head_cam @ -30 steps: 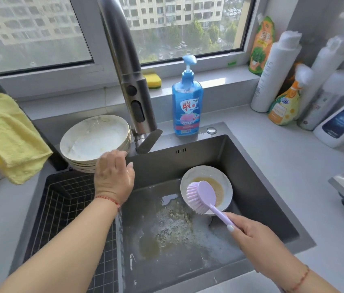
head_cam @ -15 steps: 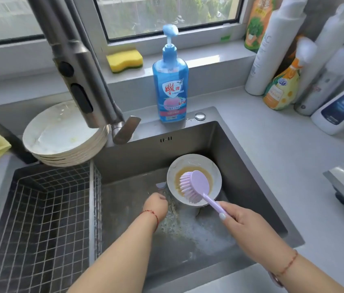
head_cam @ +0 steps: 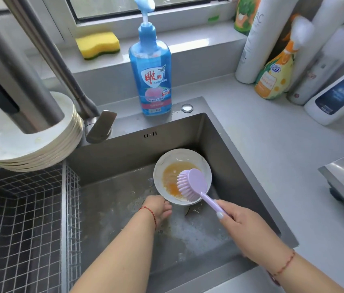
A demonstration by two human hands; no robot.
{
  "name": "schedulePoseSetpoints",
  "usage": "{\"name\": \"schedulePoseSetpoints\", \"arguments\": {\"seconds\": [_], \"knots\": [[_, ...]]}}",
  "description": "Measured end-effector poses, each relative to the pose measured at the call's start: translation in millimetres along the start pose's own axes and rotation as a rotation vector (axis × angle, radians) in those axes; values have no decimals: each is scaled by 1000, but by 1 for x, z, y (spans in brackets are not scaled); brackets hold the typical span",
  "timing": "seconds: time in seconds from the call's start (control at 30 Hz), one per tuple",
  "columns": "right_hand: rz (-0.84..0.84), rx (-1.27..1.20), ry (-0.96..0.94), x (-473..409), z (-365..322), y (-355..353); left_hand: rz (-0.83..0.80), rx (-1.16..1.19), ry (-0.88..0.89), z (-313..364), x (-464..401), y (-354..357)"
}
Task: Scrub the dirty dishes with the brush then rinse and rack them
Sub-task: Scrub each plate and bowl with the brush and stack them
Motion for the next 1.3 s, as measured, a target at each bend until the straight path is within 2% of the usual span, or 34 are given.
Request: {"name": "schedulePoseSetpoints", "arguments": {"seconds": [0.47,0.7,1.03,1.13,1.3], "knots": [[16,3,12,-14,10,-6,28,86,-99,16,-5,13],[19,9,27,-16,7,-9,-26,370,-25,22,2,19],[16,-57,51,-13,4,-11,-71,271,68,36,22,20],[-6,-119,80,-13,0,-11,-119,302,49,33,33,11],[-89,-232,160,-10,-12,-7,-100,264,19,26,69,-12]]}}
Point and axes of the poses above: each hand's wrist, its own x-axis away from the middle knuckle, its own y-axis out of the palm, z = x × y, the point moved 1 cm from there along -x, towards the middle knuckle, and after that the axes turned 7 degrees about x, right-handed, at the moved point
